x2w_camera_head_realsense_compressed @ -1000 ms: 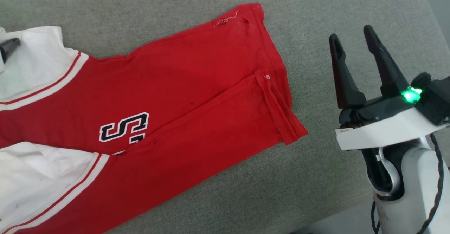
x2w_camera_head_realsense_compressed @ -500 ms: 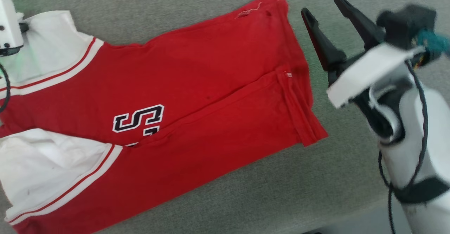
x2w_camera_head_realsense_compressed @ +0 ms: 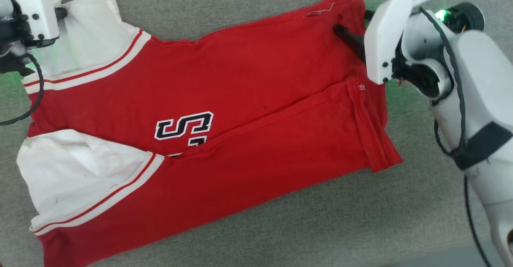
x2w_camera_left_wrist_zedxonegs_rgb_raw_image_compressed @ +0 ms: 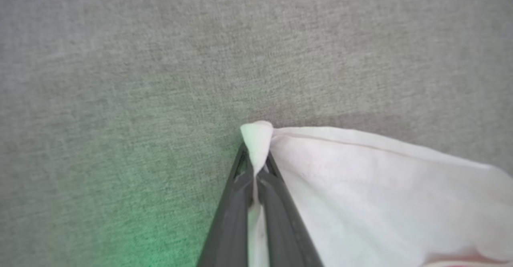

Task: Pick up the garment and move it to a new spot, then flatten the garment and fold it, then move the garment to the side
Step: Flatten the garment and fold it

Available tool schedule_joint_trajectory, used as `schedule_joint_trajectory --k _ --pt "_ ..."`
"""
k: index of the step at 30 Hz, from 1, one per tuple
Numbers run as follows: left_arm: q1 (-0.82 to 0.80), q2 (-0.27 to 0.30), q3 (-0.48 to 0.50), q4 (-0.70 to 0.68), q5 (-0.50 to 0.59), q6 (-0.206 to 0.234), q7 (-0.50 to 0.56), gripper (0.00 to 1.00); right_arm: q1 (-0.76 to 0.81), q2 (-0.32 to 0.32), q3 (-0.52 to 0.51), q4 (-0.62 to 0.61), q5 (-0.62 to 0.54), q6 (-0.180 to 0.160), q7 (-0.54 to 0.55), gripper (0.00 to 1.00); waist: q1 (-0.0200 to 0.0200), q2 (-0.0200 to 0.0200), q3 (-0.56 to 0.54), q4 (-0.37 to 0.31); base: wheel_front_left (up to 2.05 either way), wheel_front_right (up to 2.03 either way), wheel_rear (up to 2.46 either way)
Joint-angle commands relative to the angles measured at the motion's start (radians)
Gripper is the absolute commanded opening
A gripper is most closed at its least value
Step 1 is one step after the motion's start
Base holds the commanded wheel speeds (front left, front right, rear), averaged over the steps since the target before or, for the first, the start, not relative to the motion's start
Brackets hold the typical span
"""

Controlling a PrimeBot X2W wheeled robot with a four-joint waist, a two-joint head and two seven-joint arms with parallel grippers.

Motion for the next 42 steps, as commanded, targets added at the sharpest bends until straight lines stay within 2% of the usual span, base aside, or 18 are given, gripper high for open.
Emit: schedule_joint_trajectory --k 1,4,5,6,8,16,21,24,29,35,42 --pt "0.078 -0.042 -0.040 0.041 0.014 -0.005 0.017 0.00 0.007 0.011 0.036 0.039 0.004 0.000 0.042 1.00 0.0000 -0.0001 0.000 0.006 0.00 0.00 0.00" --pt "0.068 -0.056 -0.040 0.057 0.016 -0.023 -0.003 0.00 -0.022 0.019 0.072 0.101 0.023 0.000 0.109 1.00 0.0000 -0.0001 -0.006 0.018 0.00 0.00 0.00" --pt "0.064 -0.062 -0.038 0.062 0.016 -0.028 -0.014 0.00 -0.027 0.013 0.087 0.119 0.025 0.000 0.126 0.63 0.0000 -0.0001 -0.009 0.023 0.00 0.00 0.00" --pt "0.058 -0.065 -0.036 0.067 0.016 -0.031 -0.022 0.00 -0.033 0.010 0.095 0.132 0.032 0.000 0.135 0.00 0.0000 -0.0001 -0.014 0.028 0.00 0.00 0.00" --pt "0.044 -0.069 -0.034 0.074 0.018 -0.043 -0.040 0.00 -0.046 0.007 0.102 0.149 0.044 0.000 0.141 0.00 0.0000 -0.0001 -0.026 0.037 0.00 0.00 0.00" --pt "-0.017 -0.073 -0.022 0.077 0.017 -0.071 -0.087 0.00 -0.062 -0.033 0.110 0.146 0.065 -0.001 0.053 0.00 0.0000 -0.0001 -0.085 0.069 0.00 0.00 0.00" --pt "-0.015 -0.076 -0.026 0.045 0.007 -0.093 -0.092 0.00 -0.027 -0.075 0.137 0.107 0.087 -0.001 -0.058 0.00 0.0000 -0.0001 -0.151 0.095 0.00 0.00 0.00" --pt "0.005 -0.070 -0.034 0.016 0.009 -0.097 -0.084 0.00 -0.003 -0.101 0.152 0.092 0.091 -0.001 -0.104 0.00 0.0000 -0.0001 -0.186 0.107 0.00 0.00 0.00" --pt "0.051 -0.044 -0.053 -0.078 0.013 -0.078 -0.051 0.00 0.044 -0.139 0.161 0.062 0.107 -0.001 -0.170 0.00 0.0000 -0.0001 -0.241 0.124 0.00 0.00 0.00" --pt "0.149 0.020 -0.060 -0.283 -0.007 -0.013 0.003 0.00 0.112 -0.201 0.182 -0.013 0.110 -0.001 -0.234 0.00 0.0000 -0.0001 -0.292 0.147 0.00 0.00 0.00" --pt "0.318 0.160 -0.058 -0.619 -0.042 0.145 0.085 0.00 0.210 -0.290 0.211 -0.149 0.121 -0.001 -0.289 0.00 0.0000 -0.0001 -0.327 0.168 0.00 0.00 0.00"
